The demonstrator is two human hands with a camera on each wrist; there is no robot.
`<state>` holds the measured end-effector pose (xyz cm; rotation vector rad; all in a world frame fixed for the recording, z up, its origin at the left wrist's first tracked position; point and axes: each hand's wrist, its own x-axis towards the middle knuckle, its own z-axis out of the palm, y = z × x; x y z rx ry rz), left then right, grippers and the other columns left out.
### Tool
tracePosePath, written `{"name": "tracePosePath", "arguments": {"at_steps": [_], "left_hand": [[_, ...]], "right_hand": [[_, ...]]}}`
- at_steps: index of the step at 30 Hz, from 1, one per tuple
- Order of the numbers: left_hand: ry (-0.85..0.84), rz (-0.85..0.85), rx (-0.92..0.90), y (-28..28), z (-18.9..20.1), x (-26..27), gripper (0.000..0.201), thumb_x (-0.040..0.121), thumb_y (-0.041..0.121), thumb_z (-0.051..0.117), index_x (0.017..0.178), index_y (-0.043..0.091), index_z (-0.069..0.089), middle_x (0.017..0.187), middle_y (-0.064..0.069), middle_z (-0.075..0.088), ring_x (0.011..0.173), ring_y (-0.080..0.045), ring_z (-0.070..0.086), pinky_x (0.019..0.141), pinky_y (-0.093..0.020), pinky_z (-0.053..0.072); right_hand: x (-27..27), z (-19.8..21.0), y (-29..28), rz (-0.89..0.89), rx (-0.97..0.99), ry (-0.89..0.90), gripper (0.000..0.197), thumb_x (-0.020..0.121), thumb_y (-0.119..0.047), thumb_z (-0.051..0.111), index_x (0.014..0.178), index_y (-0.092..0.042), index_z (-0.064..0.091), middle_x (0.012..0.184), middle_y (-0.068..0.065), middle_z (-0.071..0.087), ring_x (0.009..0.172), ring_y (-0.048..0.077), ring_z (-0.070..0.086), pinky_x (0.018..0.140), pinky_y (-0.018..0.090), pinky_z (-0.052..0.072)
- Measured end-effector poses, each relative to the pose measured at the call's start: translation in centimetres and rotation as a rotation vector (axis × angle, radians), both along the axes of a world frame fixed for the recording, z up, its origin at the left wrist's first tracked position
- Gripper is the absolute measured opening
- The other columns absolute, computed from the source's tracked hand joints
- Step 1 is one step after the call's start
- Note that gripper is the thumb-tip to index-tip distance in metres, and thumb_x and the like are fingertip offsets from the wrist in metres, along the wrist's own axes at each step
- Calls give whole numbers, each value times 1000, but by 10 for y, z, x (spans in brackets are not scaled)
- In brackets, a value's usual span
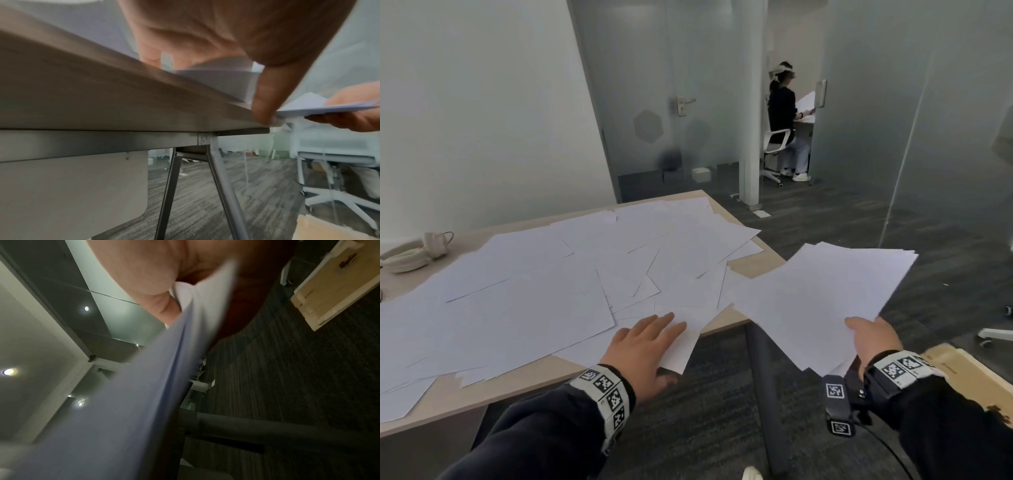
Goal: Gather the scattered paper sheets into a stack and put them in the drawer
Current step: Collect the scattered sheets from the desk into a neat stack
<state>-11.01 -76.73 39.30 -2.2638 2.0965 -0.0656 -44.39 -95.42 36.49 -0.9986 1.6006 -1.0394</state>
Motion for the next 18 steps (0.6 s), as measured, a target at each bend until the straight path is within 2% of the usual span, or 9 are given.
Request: {"name": "tracePosePath", "arguments": {"at_steps": [3,5,7,9,10,12,13,16,18], "left_hand": [[129,41,-112,-1,5,5,59,92,29,46,148,42,30,154,17,36,140,-12,35,114,-35,30],[277,113,-194,-3,11,4,43,95,24,46,136,37,51,139,15,55,127,-12,49,106,-28,37],[435,234,-278,-5,19,3,29,98,24,46,118,36,63,118,11,66,110,-16,59,91,-26,44],[591,342,-380,-9,27,3,20,100,30,47,105,35,66,104,7,68,97,-20,62,83,-26,46],[664,372,-434,-12,30,4,19,99,33,48,94,34,66,97,6,68,89,-20,61,78,-26,46],[782,384,-537,-17,36,1,31,98,35,48,70,33,58,71,7,62,68,-17,55,62,-27,42],[823,378,-560,-19,38,-1,34,98,35,49,65,32,55,63,10,56,62,-15,51,59,-26,39],[818,290,-533,-22,42,-20,30,97,37,47,69,31,54,66,12,53,65,-12,50,64,-26,41],[683,188,-457,-23,44,-39,28,99,40,43,79,28,59,78,10,60,75,-13,57,72,-30,49]], "right_hand": [[-1,8,6,-54,-31,55,35,89,-19,58,118,0,53,112,12,59,97,33,57,93,41,44],[-2,16,11,-91,-44,60,41,89,-18,56,124,3,49,112,14,57,96,34,56,93,44,44],[-5,25,16,-104,-58,84,42,93,-14,53,129,5,45,109,14,50,93,30,49,92,42,42],[-8,30,17,-119,-90,62,37,94,-11,50,126,5,46,106,13,47,92,28,45,88,39,39],[-6,33,19,-109,-99,57,29,93,-10,50,119,4,49,103,13,48,90,28,46,84,37,38],[-1,36,20,-55,-109,51,18,90,-8,50,103,5,52,95,17,55,84,29,51,79,36,39],[4,37,23,-23,-111,36,17,88,-8,51,99,4,55,93,18,60,82,30,54,78,36,41],[23,30,27,115,-100,-38,6,86,-10,56,87,-10,62,92,11,67,82,29,63,84,39,51],[40,24,32,219,-82,-89,8,83,-11,58,87,-13,65,92,11,71,86,32,67,90,50,53]]}}
